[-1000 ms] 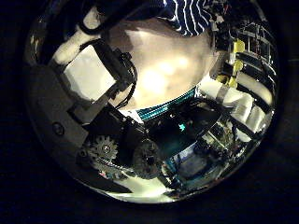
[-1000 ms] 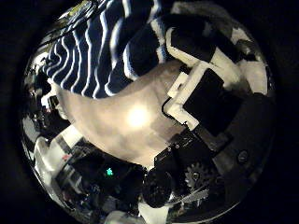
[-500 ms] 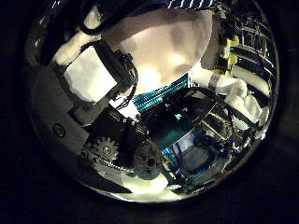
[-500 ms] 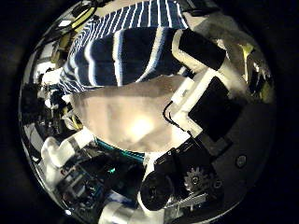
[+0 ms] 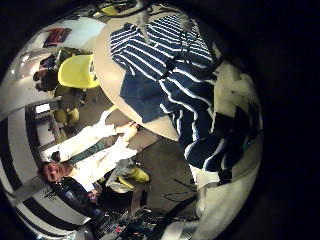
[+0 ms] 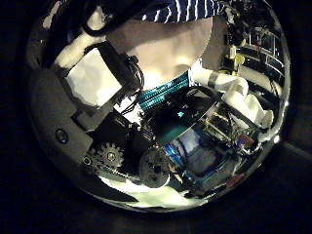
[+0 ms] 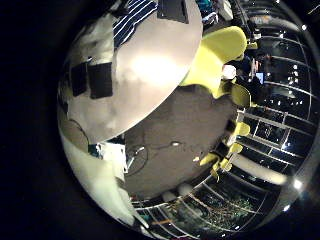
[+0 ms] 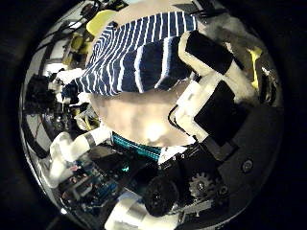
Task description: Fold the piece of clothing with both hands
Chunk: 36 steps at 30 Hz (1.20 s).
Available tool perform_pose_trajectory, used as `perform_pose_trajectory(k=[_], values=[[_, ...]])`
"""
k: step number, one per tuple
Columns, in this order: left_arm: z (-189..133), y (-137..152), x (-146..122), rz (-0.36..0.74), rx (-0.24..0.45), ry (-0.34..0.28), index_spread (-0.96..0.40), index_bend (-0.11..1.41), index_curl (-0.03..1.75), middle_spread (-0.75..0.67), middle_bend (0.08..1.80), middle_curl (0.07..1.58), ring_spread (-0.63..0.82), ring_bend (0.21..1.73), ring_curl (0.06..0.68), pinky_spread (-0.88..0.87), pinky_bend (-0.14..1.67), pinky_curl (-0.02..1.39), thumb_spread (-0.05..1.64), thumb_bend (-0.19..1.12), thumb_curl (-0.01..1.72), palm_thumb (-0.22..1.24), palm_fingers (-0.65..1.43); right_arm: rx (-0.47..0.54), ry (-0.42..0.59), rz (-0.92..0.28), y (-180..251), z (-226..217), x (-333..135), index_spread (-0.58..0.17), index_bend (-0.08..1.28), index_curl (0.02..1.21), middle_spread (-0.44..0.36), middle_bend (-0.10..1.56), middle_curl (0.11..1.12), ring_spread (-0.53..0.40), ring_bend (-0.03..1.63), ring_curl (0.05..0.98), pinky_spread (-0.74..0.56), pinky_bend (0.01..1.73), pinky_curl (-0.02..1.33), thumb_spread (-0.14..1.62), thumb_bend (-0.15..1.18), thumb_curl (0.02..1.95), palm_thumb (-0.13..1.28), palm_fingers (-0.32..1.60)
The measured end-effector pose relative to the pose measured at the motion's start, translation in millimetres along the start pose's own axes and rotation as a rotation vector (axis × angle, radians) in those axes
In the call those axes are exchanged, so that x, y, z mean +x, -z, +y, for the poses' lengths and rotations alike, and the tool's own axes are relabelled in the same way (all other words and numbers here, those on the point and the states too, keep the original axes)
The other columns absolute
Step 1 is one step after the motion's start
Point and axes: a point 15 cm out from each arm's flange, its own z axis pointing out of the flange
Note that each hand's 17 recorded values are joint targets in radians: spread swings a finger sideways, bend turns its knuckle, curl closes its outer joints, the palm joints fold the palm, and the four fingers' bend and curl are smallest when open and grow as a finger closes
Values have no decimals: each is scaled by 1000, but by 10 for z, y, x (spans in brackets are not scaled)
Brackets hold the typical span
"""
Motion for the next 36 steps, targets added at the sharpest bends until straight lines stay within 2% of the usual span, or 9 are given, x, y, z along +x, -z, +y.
perform_pose_trajectory(k=[6,11,14,21,28,31,34,35,36], values=[[-138,139,-218,-15,-17,18,-472,162,1540,-728,737,1252,-478,1403,504,-585,1341,699,1102,-18,537,833,894,26,-13,2,180,-279,100,-325,1079,975,-204,1284,940,-227,1453,759,-175,1385,883,1301,-6,612,974,932],[-399,290,-503,-46,-20,44,-459,164,1544,-732,739,1252,-481,1401,505,-584,1339,696,1101,-16,534,832,888,28,-50,-2,250,-682,318,-321,1075,977,-201,1278,937,-226,1444,761,-177,1363,913,1298,-5,623,984,940],[-654,369,-738,-69,-22,66,-452,165,1546,-734,741,1253,-482,1401,505,-581,1338,696,1101,-16,533,832,887,35,-57,-1,298,-973,400,-319,1070,978,-199,1277,936,-226,1438,762,-178,1349,930,1296,-6,629,986,947],[-1403,419,-1193,-127,-19,80,-434,170,1551,-738,749,1251,-486,1403,508,-577,1316,700,1101,-15,528,837,873,9,-53,-5,75,-1707,470,-318,1059,982,-192,1273,937,-228,1428,770,-184,1319,976,1294,-7,638,986,957],[-2233,274,-1553,-189,19,94,-418,170,1555,-740,749,1248,-482,1407,509,-580,1301,707,1102,-17,521,837,858,-36,-37,-10,-412,-2382,372,-319,1052,987,-188,1267,939,-230,1419,776,-186,1293,1011,1292,-9,645,976,963],[-2495,232,-1597,-207,77,103,-413,171,1554,-740,749,1246,-485,1399,507,-582,1294,709,1100,-20,518,828,842,25,-44,-2,-498,-2623,338,-320,1048,990,-190,1264,939,-231,1414,778,-185,1282,1026,1289,-12,648,963,966],[-2712,46,-1620,-211,95,134,-405,169,1528,-731,751,1223,-494,1311,496,-590,1251,710,1098,-40,501,760,686,55,-55,0,-700,-2824,311,-324,1004,982,-192,1235,928,-232,1399,773,-200,1262,1018,1285,-31,622,884,927],[-2737,-18,-1617,-207,88,144,-405,169,1528,-731,751,1223,-494,1311,496,-590,1251,710,1098,-40,501,760,686,63,-60,0,-716,-2855,314,-332,912,965,-198,1205,910,-231,1384,757,-224,1235,991,1287,-52,598,817,846],[-2757,-51,-1625,-205,89,156,-398,155,1480,-705,676,1191,-488,1264,496,-585,1223,719,1105,-44,484,700,494,73,-61,1,-724,-2887,315,-339,858,958,-200,1192,899,-234,1383,750,-242,1230,974,1288,-42,586,794,833]])
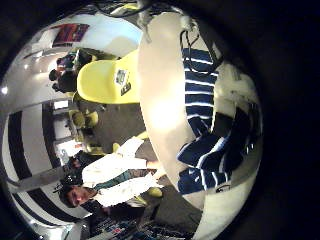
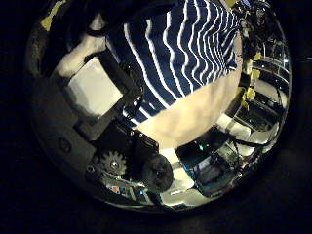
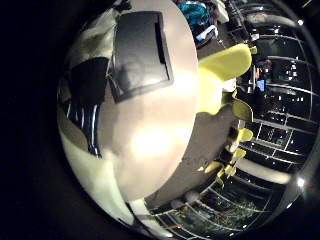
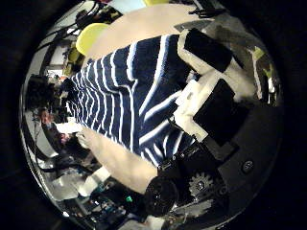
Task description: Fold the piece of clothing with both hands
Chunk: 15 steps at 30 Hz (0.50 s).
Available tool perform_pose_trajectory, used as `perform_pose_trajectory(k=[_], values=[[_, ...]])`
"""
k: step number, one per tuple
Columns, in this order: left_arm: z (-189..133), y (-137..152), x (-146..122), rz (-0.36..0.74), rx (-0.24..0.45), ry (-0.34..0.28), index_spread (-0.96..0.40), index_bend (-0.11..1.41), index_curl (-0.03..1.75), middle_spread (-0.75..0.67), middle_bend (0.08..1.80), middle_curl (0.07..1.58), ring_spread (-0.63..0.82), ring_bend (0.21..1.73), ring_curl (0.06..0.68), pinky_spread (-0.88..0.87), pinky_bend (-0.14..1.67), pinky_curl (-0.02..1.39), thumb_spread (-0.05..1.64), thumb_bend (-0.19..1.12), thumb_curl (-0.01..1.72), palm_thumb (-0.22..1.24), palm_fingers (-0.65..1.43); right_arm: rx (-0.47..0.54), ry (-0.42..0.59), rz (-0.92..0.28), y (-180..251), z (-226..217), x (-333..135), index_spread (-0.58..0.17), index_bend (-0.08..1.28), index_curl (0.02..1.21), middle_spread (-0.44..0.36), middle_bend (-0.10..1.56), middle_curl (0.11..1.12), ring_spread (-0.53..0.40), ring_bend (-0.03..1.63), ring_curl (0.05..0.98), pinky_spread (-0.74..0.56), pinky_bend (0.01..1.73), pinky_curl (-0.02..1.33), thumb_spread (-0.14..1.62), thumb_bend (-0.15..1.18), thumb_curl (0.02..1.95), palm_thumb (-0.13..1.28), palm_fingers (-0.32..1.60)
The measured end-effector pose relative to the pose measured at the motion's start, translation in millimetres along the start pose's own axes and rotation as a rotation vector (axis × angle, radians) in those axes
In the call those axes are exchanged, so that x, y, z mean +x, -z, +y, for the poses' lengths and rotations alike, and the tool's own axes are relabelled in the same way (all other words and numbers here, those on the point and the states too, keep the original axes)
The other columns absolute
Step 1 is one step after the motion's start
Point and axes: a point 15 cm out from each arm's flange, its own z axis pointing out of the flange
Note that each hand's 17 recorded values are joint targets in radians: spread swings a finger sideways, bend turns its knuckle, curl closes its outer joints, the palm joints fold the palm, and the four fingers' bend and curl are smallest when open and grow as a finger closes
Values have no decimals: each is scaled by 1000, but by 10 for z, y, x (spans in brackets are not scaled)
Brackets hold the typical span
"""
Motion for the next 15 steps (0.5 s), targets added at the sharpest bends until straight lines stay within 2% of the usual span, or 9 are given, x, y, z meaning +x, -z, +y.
perform_pose_trajectory(k=[1,2,4,5,7,8,12,15], values=[[-31,-18,-1,0,7,12,-393,139,1445,-675,569,1161,-483,1270,492,-583,1223,718,1110,-42,475,677,391,14,-4,0,-8,-40,14,-346,794,946,-212,1154,883,-237,1375,738,-276,1207,952,1291,-42,570,761,762],[-65,-23,-15,0,20,26,-388,135,1412,-656,532,1143,-476,1272,489,-581,1222,719,1116,-38,467,657,366,31,-8,1,-9,-83,30,-358,640,899,-231,1106,857,-249,1363,714,-323,1191,912,1297,-34,552,729,643],[-121,-10,-58,3,48,61,-366,111,1334,-598,415,1096,-462,1277,482,-578,1211,715,1125,-31,453,635,252,55,-28,2,-15,-133,152,-367,518,872,-246,1058,833,-256,1376,703,-364,1192,889,1301,-25,537,712,565],[-126,-1,-78,9,55,77,-359,105,1310,-572,379,1085,-449,1277,483,-572,1211,716,1127,-33,450,624,212,55,-36,1,-24,-128,200,-369,422,837,-243,988,812,-263,1379,696,-383,1191,876,1304,-21,529,706,441],[-93,33,-133,30,64,115,-318,107,1207,-467,278,1028,-404,1258,478,-544,1187,715,1132,-38,430,577,111,59,-45,2,6,-118,261,-390,315,768,-268,852,758,-267,1354,668,-375,1176,849,1309,-18,512,691,287],[-76,46,-165,41,67,128,-296,111,1165,-420,253,1007,-384,1243,475,-533,1180,715,1133,-39,423,556,86,63,-49,2,28,-116,281,-403,275,724,-280,798,728,-272,1329,644,-360,1151,826,1311,-17,501,684,271],[45,163,-286,95,89,180,-200,133,1005,-220,198,909,-258,1162,448,-445,1081,698,1145,-39,382,460,0,90,-68,6,226,-93,412,-427,262,652,-285,707,666,-256,1233,590,-256,1012,777,1320,-15,475,663,189],[153,256,-324,140,97,205,-116,131,889,-76,207,836,-125,1063,407,-288,900,650,1146,-40,353,395,-77,119,-88,9,457,-55,534,-431,271,625,-290,668,635,-242,1181,561,-175,950,753,1324,-14,459,653,185]])
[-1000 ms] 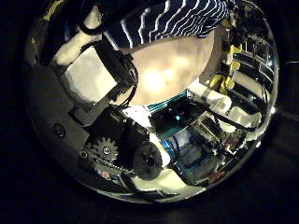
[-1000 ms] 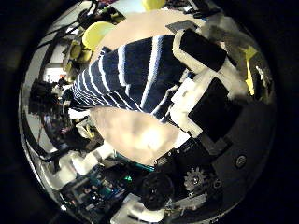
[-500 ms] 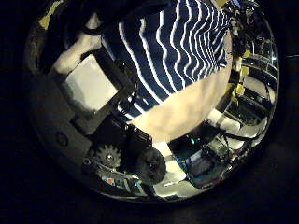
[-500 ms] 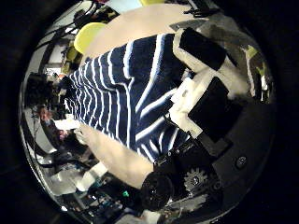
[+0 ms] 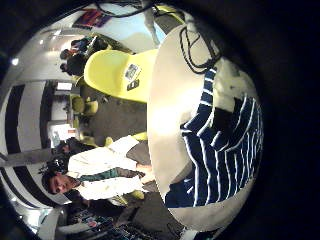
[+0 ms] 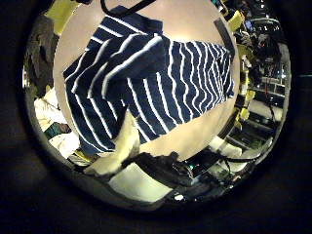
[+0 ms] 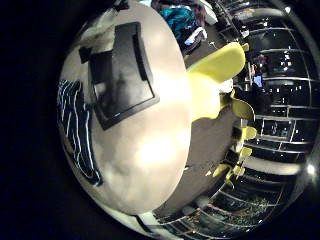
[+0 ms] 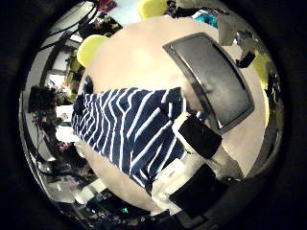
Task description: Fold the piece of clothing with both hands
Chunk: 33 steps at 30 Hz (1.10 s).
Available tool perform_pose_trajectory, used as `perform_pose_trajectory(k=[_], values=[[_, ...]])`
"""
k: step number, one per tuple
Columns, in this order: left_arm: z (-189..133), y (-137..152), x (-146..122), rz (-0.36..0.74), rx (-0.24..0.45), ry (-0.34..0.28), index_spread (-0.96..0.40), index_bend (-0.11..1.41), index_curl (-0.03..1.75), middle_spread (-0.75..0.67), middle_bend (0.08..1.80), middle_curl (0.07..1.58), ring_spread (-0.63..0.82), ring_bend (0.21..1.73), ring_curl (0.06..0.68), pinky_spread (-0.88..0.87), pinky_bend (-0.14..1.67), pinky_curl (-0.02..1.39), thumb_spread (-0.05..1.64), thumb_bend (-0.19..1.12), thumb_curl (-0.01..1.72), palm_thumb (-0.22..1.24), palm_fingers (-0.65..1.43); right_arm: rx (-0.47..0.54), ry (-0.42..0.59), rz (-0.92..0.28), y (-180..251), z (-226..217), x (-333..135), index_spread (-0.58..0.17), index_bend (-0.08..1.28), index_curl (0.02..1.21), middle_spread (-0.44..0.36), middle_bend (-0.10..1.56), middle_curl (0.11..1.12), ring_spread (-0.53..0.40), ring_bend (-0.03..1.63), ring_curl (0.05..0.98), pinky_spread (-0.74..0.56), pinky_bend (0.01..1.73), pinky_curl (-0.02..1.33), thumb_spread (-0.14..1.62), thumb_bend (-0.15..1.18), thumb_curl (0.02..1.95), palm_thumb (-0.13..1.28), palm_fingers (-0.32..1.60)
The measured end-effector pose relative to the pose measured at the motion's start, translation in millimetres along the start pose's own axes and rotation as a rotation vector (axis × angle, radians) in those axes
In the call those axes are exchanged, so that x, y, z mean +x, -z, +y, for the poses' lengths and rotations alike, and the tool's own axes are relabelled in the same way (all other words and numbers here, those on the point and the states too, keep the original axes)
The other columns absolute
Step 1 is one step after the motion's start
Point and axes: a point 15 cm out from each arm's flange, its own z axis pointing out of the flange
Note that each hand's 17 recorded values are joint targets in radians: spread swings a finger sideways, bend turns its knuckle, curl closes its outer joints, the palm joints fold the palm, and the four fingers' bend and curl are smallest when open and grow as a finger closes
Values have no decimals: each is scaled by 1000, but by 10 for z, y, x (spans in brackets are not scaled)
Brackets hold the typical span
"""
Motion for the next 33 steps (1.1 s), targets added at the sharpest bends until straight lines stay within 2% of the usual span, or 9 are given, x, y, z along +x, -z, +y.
perform_pose_trajectory(k=[2,5,8,11,15,20,28,33], values=[[81,80,3,18,-4,4,-72,140,820,35,179,779,-20,994,380,-136,778,614,1145,-36,340,363,-126,4,-15,-1,131,42,92,-428,281,609,-278,646,615,-216,1132,541,-93,901,736,1326,-16,449,641,168],[226,196,15,33,-12,3,-22,131,723,153,159,692,91,933,349,25,705,569,1142,-29,325,335,-105,-24,-24,-2,317,195,154,-421,292,584,-269,583,571,-164,1058,505,62,815,696,1322,-39,418,557,121],[383,248,105,54,-43,-11,5,133,642,202,173,626,146,891,327,135,659,533,1136,-29,311,308,-69,-74,-13,-5,509,422,195,-418,292,563,-261,550,543,-136,1001,479,163,762,661,1316,-41,391,475,105],[566,276,355,96,-92,-50,16,139,577,222,177,574,184,865,311,211,628,506,1133,-25,301,294,-48,-118,34,-40,668,627,78,-412,278,534,-251,514,511,-100,937,445,257,699,615,1318,-33,360,407,93],[734,191,593,144,-133,-74,23,148,511,232,184,522,211,840,295,272,599,477,1134,-24,293,281,-24,-234,109,-137,491,993,-177,-410,260,501,-200,472,477,-50,846,405,331,610,555,1325,-26,326,347,70],[972,-28,747,167,-180,-90,25,156,453,228,193,481,226,817,281,305,569,448,1136,-21,287,278,2,-306,132,-173,210,1250,-331,-401,206,455,-162,467,451,-8,757,357,376,524,483,1325,-17,299,318,133],[1141,-143,811,173,-173,-95,33,157,391,222,197,438,244,803,265,315,531,413,1137,-20,282,278,32,-302,138,-171,-294,1207,-489,-375,167,406,-87,432,425,22,704,325,395,477,434,1253,-18,288,313,174],[1322,-147,783,176,-181,-100,34,159,368,222,197,420,241,791,258,314,517,398,1137,-20,280,278,49,-345,151,-173,-556,1238,-585,-360,160,375,-68,391,405,39,693,314,402,478,415,1204,-22,286,313,167]])
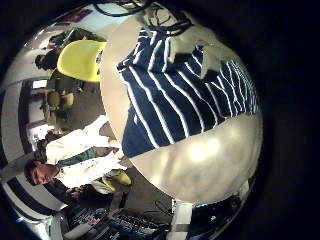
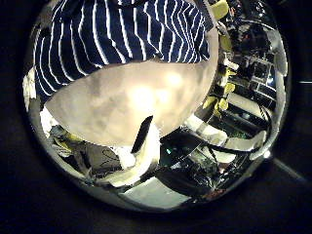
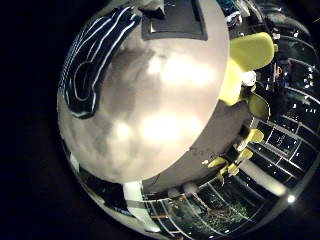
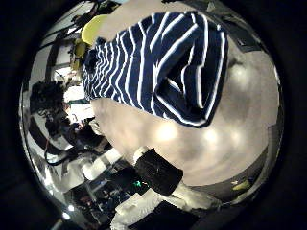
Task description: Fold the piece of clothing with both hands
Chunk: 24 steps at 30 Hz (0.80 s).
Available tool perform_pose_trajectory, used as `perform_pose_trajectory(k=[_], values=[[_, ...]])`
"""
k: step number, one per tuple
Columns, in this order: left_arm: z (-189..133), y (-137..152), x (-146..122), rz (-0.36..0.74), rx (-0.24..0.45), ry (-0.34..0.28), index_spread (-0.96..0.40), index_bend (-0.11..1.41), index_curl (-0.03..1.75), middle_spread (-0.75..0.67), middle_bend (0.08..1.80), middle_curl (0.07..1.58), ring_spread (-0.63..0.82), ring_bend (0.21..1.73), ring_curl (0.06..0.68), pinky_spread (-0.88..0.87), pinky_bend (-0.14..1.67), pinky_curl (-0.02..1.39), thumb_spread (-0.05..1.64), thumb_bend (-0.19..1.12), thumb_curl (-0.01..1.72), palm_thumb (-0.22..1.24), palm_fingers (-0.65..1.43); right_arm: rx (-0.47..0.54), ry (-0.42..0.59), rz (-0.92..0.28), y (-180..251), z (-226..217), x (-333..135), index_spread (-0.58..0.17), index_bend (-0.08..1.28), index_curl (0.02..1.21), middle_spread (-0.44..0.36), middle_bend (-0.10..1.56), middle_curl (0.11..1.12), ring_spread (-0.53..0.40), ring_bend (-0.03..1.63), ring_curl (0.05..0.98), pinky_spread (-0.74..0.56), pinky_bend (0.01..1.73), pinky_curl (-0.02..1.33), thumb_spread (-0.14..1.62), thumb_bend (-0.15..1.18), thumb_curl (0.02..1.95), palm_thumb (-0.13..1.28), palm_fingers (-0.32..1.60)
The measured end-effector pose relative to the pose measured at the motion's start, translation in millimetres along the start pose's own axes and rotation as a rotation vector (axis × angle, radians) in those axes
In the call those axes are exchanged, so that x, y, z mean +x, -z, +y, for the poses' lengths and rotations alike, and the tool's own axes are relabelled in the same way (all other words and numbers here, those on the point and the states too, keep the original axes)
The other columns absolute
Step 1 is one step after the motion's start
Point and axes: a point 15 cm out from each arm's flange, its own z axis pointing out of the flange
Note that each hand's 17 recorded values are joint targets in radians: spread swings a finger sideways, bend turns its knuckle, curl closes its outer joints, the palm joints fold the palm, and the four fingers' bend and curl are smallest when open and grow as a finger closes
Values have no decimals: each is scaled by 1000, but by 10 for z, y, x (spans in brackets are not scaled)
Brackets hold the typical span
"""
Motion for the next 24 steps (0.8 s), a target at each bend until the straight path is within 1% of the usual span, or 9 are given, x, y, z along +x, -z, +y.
perform_pose_trajectory(k=[7,11,13,16,17,19,21,23,24], values=[[355,-170,153,53,-26,-15,35,161,349,222,197,404,227,783,250,307,495,379,1144,-19,277,285,84,-131,31,1,-263,39,-167,-340,162,345,-28,334,380,95,652,288,406,487,389,1133,-16,304,366,182],[327,-148,202,49,-19,-27,35,161,340,216,197,398,226,781,248,301,492,375,1150,-17,281,295,93,-150,37,47,-322,7,-122,-319,161,329,-26,344,380,52,701,290,385,515,381,1114,-18,312,388,292],[320,-128,184,47,-17,-24,35,157,335,212,198,395,216,783,246,299,489,372,1151,-17,280,301,101,-158,42,68,-343,-1,-153,-310,158,322,-62,349,381,12,746,297,344,546,383,1108,-14,317,409,367],[337,-116,135,40,-22,-21,35,157,331,209,197,392,212,782,244,297,490,371,1151,-18,279,303,103,-174,54,81,-393,3,-188,-312,138,304,-171,414,401,-105,909,332,167,665,399,1102,-8,329,462,662],[353,-116,119,39,-26,-18,35,157,328,212,201,392,210,780,242,296,488,369,1151,-16,280,310,107,-179,54,81,-370,29,-191,-325,153,294,-230,475,419,-168,963,337,-5,816,416,1099,-2,336,504,956],[348,-105,108,37,-25,-16,35,157,325,210,200,391,209,779,241,295,487,368,1156,-15,281,315,108,-190,53,80,-322,83,-202,-340,166,306,-263,528,448,-207,1015,369,-137,902,449,1096,3,345,550,1123],[324,-73,84,31,-19,-15,35,156,321,209,200,389,208,780,239,295,484,365,1159,-17,281,318,112,-192,54,86,-305,98,-200,-370,335,395,-259,707,529,-215,1062,423,-231,952,506,1103,38,378,667,1332],[309,-50,77,29,-14,-15,35,154,317,206,201,388,208,781,239,292,484,363,1160,-18,281,319,116,-196,55,98,-311,109,-171,-383,467,452,-235,798,569,-216,1091,444,-240,995,534,1109,67,400,747,1400],[304,-45,67,28,-13,-14,35,156,317,204,202,389,207,780,238,291,483,361,1161,-18,281,319,118,-203,55,103,-335,129,-150,-385,587,506,-221,877,605,-215,1131,467,-239,1040,560,1117,101,427,831,1399]])
